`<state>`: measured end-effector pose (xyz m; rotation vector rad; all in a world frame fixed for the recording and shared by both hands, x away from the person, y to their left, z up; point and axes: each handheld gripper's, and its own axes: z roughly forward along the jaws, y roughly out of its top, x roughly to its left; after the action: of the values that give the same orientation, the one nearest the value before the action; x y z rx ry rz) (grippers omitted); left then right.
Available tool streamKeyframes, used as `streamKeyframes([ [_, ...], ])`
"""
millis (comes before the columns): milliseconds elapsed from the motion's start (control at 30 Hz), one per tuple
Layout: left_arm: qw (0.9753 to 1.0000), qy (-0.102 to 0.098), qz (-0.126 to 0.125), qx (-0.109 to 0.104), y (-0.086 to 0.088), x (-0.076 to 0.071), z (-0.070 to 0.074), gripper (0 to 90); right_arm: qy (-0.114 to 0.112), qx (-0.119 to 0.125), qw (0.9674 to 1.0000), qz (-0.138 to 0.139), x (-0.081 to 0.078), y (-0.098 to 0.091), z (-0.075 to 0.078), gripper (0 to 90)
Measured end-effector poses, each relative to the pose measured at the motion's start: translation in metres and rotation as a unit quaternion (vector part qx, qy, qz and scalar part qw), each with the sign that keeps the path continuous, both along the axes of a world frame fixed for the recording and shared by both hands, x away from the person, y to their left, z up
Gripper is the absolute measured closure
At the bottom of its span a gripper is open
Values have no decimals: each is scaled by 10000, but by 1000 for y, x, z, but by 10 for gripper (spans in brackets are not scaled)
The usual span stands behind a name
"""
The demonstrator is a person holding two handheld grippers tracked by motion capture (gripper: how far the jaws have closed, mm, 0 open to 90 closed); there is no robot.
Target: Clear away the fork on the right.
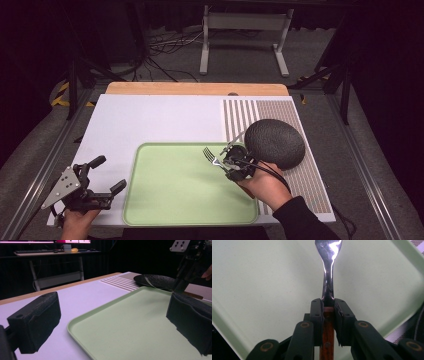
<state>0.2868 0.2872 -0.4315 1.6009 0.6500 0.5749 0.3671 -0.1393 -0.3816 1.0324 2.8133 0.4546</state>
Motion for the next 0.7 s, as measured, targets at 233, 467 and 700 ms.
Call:
streamKeyframes([
  [233, 10000, -13, -4, 6, 0, 0, 0, 1, 137, -7, 9999, -3, -1, 6, -8, 778],
  [467, 10000, -19, -16, 2, 0, 0, 1, 1, 246, -75, 9995, -176, -1, 10, -18, 778],
  [700, 10000, -12, -26, 2, -1, -1, 1, 1, 314, -146, 9992, -197, -2, 12, -24, 778],
])
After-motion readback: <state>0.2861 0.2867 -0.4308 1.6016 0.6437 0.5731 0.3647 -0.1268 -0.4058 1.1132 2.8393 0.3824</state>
